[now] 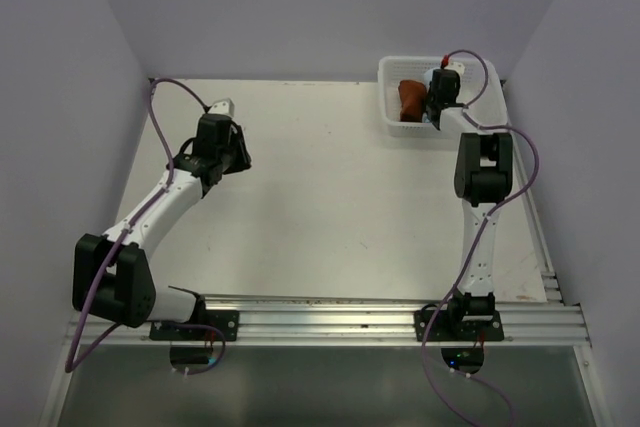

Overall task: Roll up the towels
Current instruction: Place the rolled towel into the container

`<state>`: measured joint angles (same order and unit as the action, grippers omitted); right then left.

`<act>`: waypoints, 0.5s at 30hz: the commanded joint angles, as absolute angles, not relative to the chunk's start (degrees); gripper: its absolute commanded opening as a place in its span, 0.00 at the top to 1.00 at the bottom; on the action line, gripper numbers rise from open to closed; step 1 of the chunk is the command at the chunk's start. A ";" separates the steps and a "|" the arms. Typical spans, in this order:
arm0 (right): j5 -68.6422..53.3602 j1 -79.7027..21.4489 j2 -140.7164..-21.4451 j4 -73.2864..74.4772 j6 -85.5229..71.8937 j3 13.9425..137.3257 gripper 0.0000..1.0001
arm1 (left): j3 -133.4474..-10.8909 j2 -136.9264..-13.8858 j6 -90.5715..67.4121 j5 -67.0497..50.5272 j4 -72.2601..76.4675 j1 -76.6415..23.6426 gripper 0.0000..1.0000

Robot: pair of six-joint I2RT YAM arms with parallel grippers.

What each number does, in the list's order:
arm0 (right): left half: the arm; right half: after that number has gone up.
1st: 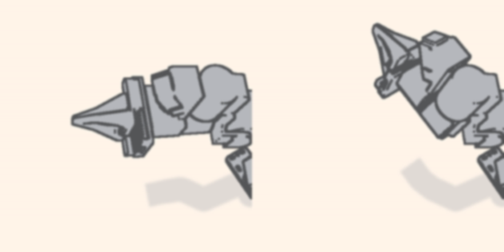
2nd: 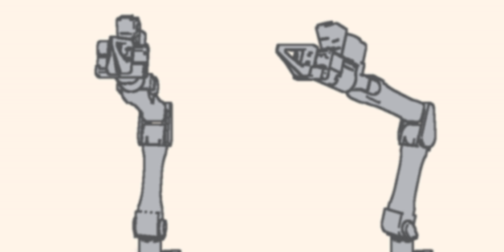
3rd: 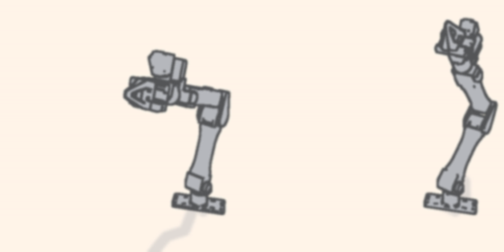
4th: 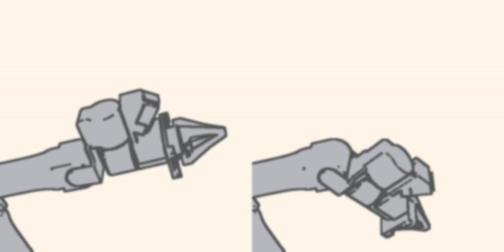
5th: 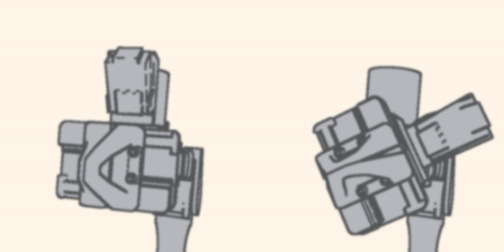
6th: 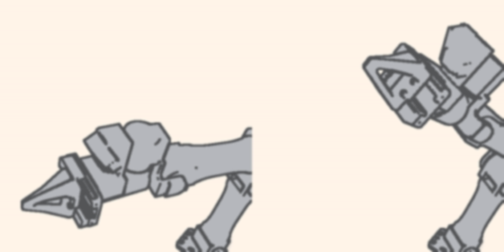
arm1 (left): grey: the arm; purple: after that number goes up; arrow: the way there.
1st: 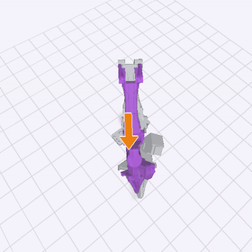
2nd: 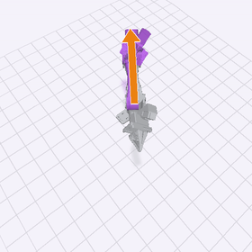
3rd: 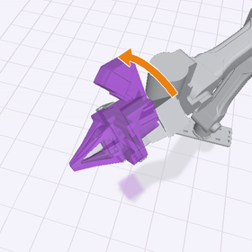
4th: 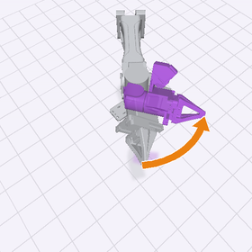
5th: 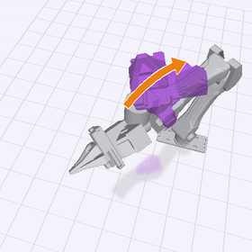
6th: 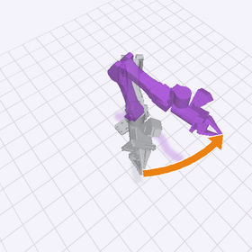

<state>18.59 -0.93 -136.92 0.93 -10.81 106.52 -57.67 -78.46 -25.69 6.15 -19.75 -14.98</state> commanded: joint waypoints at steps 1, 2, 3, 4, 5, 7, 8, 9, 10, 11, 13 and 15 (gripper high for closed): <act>19.60 -0.18 -138.24 -0.18 -10.63 110.82 0.73 | -59.06 -79.01 -24.08 5.36 -17.31 -14.41 0.64; 19.16 -0.26 -138.51 1.39 -10.72 111.09 0.70 | -59.06 -79.01 -24.08 5.27 -17.31 -14.33 0.63; 18.99 -0.18 -138.78 1.84 -10.72 111.18 0.59 | -59.15 -79.10 -24.08 5.10 -17.31 -14.24 0.63; 18.98 -0.26 -138.87 2.02 -10.72 111.18 0.55 | -59.15 -79.28 -24.08 4.92 -17.31 -14.24 0.63; 18.81 -0.26 -138.78 2.20 -10.81 111.18 0.53 | -59.06 -79.28 -24.17 4.83 -17.31 -14.24 0.63; 18.90 -0.26 -138.60 2.72 -10.99 111.01 0.44 | -59.06 -79.28 -24.17 4.66 -17.40 -14.24 0.63; 18.81 -0.26 -138.08 2.72 -10.99 110.92 0.41 | -59.06 -79.28 -24.17 4.57 -17.32 -14.24 0.63; 18.72 -0.26 -137.82 2.90 -11.07 110.74 0.39 | -59.06 -79.28 -24.17 4.48 -17.49 -14.24 0.63; 18.63 -0.26 -137.64 2.81 -11.16 110.57 0.37 | -59.06 -79.19 -24.17 4.31 -17.49 -14.24 0.63; 18.72 -0.26 -137.03 2.99 -11.08 110.48 0.34 | -59.06 -79.19 -24.17 4.22 -17.49 -14.24 0.63; 18.81 -0.18 -136.32 3.25 -11.16 110.48 0.32 | -58.97 -79.01 -24.26 3.96 -17.40 -14.24 0.63; 18.98 -0.26 -135.27 3.34 -11.25 110.39 0.30 | -58.71 -78.92 -24.34 3.43 -17.23 -14.15 0.63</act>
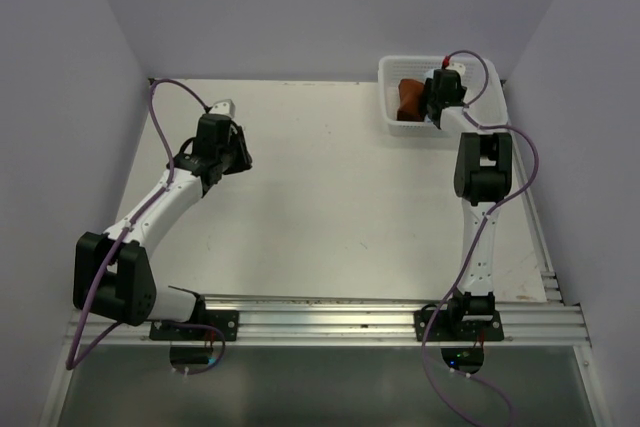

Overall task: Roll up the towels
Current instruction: Place the rolled towel into the container

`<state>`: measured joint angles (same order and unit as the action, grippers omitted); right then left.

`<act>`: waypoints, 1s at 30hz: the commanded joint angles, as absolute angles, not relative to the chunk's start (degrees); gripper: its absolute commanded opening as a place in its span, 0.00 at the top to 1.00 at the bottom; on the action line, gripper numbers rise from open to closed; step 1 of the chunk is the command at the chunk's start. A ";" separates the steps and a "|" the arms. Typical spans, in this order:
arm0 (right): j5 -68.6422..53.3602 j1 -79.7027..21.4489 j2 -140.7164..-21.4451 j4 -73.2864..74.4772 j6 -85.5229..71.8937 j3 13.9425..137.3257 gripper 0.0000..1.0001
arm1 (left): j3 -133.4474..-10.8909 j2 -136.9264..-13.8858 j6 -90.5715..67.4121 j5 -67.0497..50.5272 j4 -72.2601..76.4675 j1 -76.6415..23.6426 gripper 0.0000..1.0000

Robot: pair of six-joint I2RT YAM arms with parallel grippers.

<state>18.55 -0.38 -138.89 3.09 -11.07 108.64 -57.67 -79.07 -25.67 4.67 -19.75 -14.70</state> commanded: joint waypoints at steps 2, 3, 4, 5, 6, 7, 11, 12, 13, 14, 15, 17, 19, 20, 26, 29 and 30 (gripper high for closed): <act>19.25 -0.26 -134.39 3.43 -11.43 110.39 0.29 | -58.62 -79.01 -24.43 2.46 -17.23 -14.15 0.63; 19.34 -0.18 -133.51 3.60 -11.51 110.30 0.28 | -58.62 -78.93 -24.52 2.29 -17.23 -14.15 0.63; 19.42 -0.18 -133.16 3.60 -11.43 110.30 0.28 | -58.62 -78.84 -24.52 2.20 -17.23 -14.15 0.63; 19.60 -0.26 -132.81 3.69 -11.51 110.22 0.28 | -58.62 -78.58 -24.52 2.11 -17.23 -14.15 0.63; 19.60 -0.26 -132.37 3.69 -11.51 110.21 0.28 | -58.54 -78.66 -24.52 1.94 -17.14 -14.24 0.63; 19.60 -0.26 -131.49 3.60 -11.51 109.87 0.28 | -58.54 -78.49 -24.52 1.50 -17.14 -14.15 0.63; 18.81 -0.26 -129.29 3.60 -11.69 109.43 0.28 | -58.36 -78.05 -24.61 0.88 -16.96 -14.24 0.63; 18.63 -0.26 -128.94 3.34 -11.78 109.08 0.28 | -58.36 -78.05 -24.61 0.79 -16.88 -14.15 0.63; 18.63 -0.26 -128.33 3.17 -11.78 108.29 0.27 | -58.36 -77.96 -24.61 0.62 -16.88 -14.15 0.63; 18.72 -0.26 -127.28 2.82 -11.78 107.76 0.26 | -58.45 -77.87 -24.61 0.53 -16.88 -14.15 0.63; 18.72 -0.26 -126.57 1.68 -11.69 106.27 0.26 | -58.36 -77.78 -24.61 0.53 -16.88 -14.24 0.63; 18.72 -0.26 -124.38 0.27 -11.43 104.16 0.25 | -58.36 -77.35 -24.61 0.44 -16.79 -14.15 0.63; 18.63 -0.26 -122.88 -5.17 -10.73 100.13 0.23 | -58.27 -77.26 -24.52 0.44 -16.79 -14.24 0.63; 18.55 -0.26 -121.57 -7.97 -10.55 98.98 0.22 | -58.27 -77.08 -24.52 0.44 -16.79 -14.15 0.63; 18.02 -0.70 -116.99 -23.34 -9.06 86.94 0.14 | -58.18 -76.29 -24.43 0.61 -16.70 -14.15 0.63; 17.49 -1.84 -114.53 -29.07 -6.86 81.05 0.09 | -58.01 -75.68 -24.35 0.97 -16.53 -14.15 0.63; 17.58 -2.37 -113.83 -37.01 -5.29 76.16 0.02 | -58.01 -75.50 -24.35 0.97 -16.61 -14.15 0.63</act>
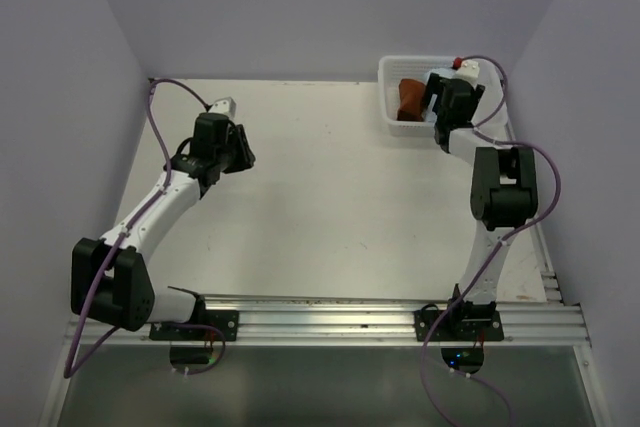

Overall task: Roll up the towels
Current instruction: Place the rolled towel into the container

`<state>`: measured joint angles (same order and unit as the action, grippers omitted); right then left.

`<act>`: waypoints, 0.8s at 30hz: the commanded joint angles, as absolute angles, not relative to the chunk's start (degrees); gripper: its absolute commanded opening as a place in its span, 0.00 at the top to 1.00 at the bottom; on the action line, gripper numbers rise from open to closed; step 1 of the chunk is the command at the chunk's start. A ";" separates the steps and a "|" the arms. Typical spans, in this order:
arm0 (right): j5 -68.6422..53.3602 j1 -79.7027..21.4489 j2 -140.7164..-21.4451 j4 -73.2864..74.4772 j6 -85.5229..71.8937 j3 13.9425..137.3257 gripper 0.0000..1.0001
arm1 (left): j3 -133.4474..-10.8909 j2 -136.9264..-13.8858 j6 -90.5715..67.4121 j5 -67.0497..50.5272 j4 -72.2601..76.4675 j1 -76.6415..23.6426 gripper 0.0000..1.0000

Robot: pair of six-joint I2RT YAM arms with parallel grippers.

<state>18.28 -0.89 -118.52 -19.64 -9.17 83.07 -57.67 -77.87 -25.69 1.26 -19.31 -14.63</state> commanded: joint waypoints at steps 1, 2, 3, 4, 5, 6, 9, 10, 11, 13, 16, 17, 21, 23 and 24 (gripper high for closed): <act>17.75 -3.77 -112.69 -42.22 -1.45 73.59 0.01 | -57.92 -75.24 -24.26 1.14 -16.52 -14.15 0.63; 17.75 -4.65 -112.07 -46.71 -0.45 71.30 0.01 | -57.75 -74.97 -24.17 1.14 -16.18 -14.15 0.63; 17.75 -5.35 -111.54 -52.07 2.17 69.63 0.01 | -57.57 -74.10 -24.00 1.32 -16.00 -14.15 0.63; 17.75 -6.67 -110.75 -52.55 3.07 67.78 0.01 | -57.39 -73.74 -23.99 1.58 -15.82 -14.15 0.63; 17.75 -7.20 -109.09 -51.95 3.08 67.33 0.01 | -57.13 -72.96 -23.91 1.76 -15.56 -14.15 0.63; 18.10 -7.73 -107.94 -51.07 2.99 66.02 0.01 | -57.04 -72.43 -23.73 2.02 -15.47 -14.15 0.63; 18.98 -10.28 -102.50 -51.59 2.73 61.29 0.01 | -56.51 -70.76 -23.29 3.16 -14.77 -14.15 0.62; 19.33 -11.50 -100.91 -51.59 2.46 60.04 0.01 | -56.34 -70.23 -23.12 3.43 -14.77 -14.15 0.62; 19.42 -12.30 -97.07 -50.90 2.46 58.81 0.01 | -56.25 -69.27 -22.85 3.78 -14.68 -14.24 0.61; 19.25 -14.40 -92.84 -49.23 2.20 55.38 0.01 | -55.64 -68.03 -22.59 4.65 -14.24 -14.24 0.60; 13.31 -15.73 -83.26 -32.93 -4.61 54.75 0.01 | -55.02 -64.96 -22.24 7.46 -13.89 -14.24 0.56; 9.97 -15.65 -81.06 -26.35 -6.83 55.80 0.01 | -54.85 -64.34 -22.32 8.69 -14.06 -14.15 0.52; 3.79 -16.69 -72.45 8.20 -17.65 62.32 0.01 | -53.44 -60.56 -22.67 14.66 -13.62 -14.24 0.34; 1.86 -17.40 -67.70 7.40 -18.63 58.64 0.01 | -52.82 -58.98 -22.76 15.55 -13.45 -14.24 0.29; 0.89 -17.40 -65.59 6.43 -19.33 54.45 0.01 | -52.74 -58.71 -22.76 15.82 -13.45 -14.33 0.27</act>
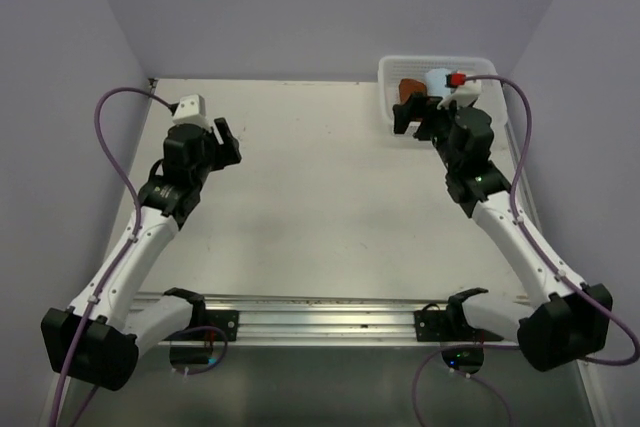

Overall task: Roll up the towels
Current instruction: Place the rolled towel into the container

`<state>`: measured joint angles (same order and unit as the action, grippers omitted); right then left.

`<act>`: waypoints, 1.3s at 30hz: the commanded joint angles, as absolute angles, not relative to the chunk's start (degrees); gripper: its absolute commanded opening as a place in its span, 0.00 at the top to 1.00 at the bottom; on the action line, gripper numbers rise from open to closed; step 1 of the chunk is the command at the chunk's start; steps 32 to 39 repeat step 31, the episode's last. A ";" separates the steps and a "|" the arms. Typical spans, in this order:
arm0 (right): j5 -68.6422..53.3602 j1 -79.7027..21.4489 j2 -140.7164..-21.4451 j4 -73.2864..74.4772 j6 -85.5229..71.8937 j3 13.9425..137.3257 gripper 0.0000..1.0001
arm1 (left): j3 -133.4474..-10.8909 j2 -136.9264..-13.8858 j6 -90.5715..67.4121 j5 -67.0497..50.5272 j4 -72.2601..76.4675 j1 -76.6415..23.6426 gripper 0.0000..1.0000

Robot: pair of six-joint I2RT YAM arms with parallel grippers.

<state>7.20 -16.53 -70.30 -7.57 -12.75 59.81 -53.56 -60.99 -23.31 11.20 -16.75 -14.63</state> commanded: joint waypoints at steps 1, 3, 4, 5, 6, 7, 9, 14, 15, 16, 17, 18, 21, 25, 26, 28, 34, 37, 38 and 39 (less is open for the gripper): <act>0.27 -17.49 -61.39 6.42 -19.60 53.19 0.01 | -52.56 -58.36 -22.76 16.52 -13.53 -14.50 0.25; -1.22 -17.49 -58.37 11.56 -20.04 52.30 0.01 | -52.73 -57.83 -22.50 18.53 -14.58 -15.29 0.23; -1.58 -17.40 -56.36 13.25 -20.47 52.12 0.01 | -52.65 -57.48 -22.67 18.81 -15.98 -15.81 0.19; -1.93 -17.49 -55.47 14.84 -21.00 51.86 0.01 | -52.21 -56.26 -22.85 19.16 -16.34 -15.91 0.17; -2.11 -17.49 -54.68 18.42 -21.44 51.59 0.01 | -51.51 -55.55 -23.11 19.94 -16.35 -15.91 0.15; -1.59 -17.40 -53.88 19.94 -21.79 51.33 0.01 | -50.72 -54.76 -24.16 20.21 -17.30 -15.91 0.14; -0.09 -17.49 -51.34 23.88 -22.85 49.93 0.01 | -51.41 -53.44 -25.04 20.13 -19.24 -15.82 0.11; 4.48 -17.49 -47.29 26.01 -23.03 45.80 0.01 | -47.91 -49.93 -24.70 19.78 -19.78 -15.82 0.10; 5.00 -17.40 -47.02 26.45 -22.77 45.01 0.01 | -46.60 -49.75 -24.52 20.21 -19.69 -15.82 0.10; 6.58 -17.40 -47.11 26.89 -23.20 44.65 0.01 | -46.06 -49.57 -24.52 20.21 -19.60 -15.82 0.10; 6.42 -17.49 -47.46 26.98 -23.73 44.39 0.01 | -45.71 -49.74 -24.43 20.13 -19.43 -15.91 0.10; 5.72 -17.40 -48.51 26.72 -23.82 44.12 0.01 | -45.27 -50.01 -24.26 19.60 -19.16 -15.82 0.10; 3.00 -17.40 -51.75 25.84 -24.52 44.03 0.01 | -45.96 -51.41 -24.00 19.07 -19.95 -15.82 0.10; 2.81 -17.49 -53.52 26.37 -24.43 44.91 0.01 | -45.88 -51.51 -23.29 19.07 -20.39 -15.82 0.10; 1.94 -17.49 -53.70 26.11 -24.43 44.65 0.01 | -45.79 -51.33 -23.12 19.25 -20.30 -15.82 0.10; 1.32 -17.49 -54.75 26.01 -23.82 44.56 0.01 | -45.62 -51.15 -22.94 19.42 -20.30 -15.82 0.10; 0.88 -17.49 -56.50 27.07 -25.22 45.79 0.01 | -45.27 -50.89 -22.94 19.42 -20.56 -15.91 0.10; 0.88 -17.49 -56.50 27.07 -25.22 45.79 0.01 | -45.27 -50.89 -22.94 19.42 -20.56 -15.91 0.10; 0.88 -17.49 -56.50 27.07 -25.22 45.79 0.01 | -45.27 -50.89 -22.94 19.42 -20.56 -15.91 0.10; 0.88 -17.49 -56.50 27.07 -25.22 45.79 0.01 | -45.27 -50.89 -22.94 19.42 -20.56 -15.91 0.10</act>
